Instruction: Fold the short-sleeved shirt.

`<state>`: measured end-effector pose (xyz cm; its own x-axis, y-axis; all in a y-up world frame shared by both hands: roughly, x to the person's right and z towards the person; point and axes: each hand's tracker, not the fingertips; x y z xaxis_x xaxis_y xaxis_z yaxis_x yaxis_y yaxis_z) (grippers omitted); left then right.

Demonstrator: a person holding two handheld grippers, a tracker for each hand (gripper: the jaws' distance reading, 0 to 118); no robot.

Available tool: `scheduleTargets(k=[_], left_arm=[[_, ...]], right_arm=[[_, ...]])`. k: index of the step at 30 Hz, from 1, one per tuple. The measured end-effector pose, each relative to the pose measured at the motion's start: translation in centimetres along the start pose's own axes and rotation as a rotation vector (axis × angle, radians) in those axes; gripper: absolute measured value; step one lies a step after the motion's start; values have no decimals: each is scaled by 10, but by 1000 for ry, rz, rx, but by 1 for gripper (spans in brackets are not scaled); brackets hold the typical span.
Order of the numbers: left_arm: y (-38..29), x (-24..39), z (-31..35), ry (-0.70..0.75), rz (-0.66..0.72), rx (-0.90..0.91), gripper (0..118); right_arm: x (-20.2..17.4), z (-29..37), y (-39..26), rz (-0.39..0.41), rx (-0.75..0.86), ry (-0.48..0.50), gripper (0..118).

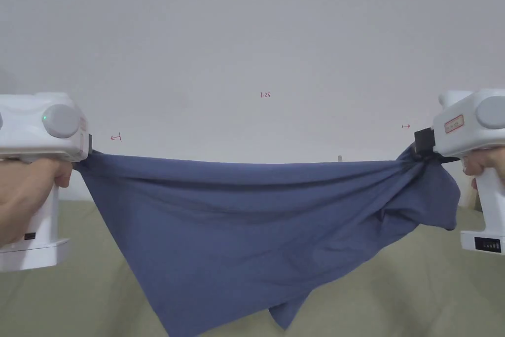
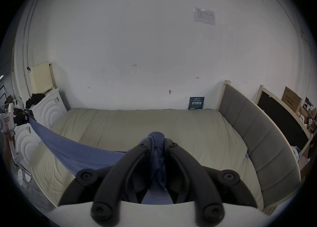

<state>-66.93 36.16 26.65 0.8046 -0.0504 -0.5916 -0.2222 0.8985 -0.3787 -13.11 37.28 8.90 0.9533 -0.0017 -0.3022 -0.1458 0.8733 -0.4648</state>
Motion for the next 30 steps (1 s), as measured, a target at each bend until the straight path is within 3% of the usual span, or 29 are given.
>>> scheduleTargets(k=[8, 15, 22, 30], left_arm=[[-2, 31, -63, 13, 1, -24, 0], [-45, 46, -104, 5, -23, -86, 0], [-134, 39, -109, -24, -52, -200, 0], [-263, 1, -67, -55, -35, -347, 0]], right_arm=[[0, -80, -4, -15, -40, -26, 15], [5, -122, -40, -35, -90, -22, 15], [14, -133, -134, 7, -224, -12, 15], [21, -85, -268, -14, -336, 43, 15]])
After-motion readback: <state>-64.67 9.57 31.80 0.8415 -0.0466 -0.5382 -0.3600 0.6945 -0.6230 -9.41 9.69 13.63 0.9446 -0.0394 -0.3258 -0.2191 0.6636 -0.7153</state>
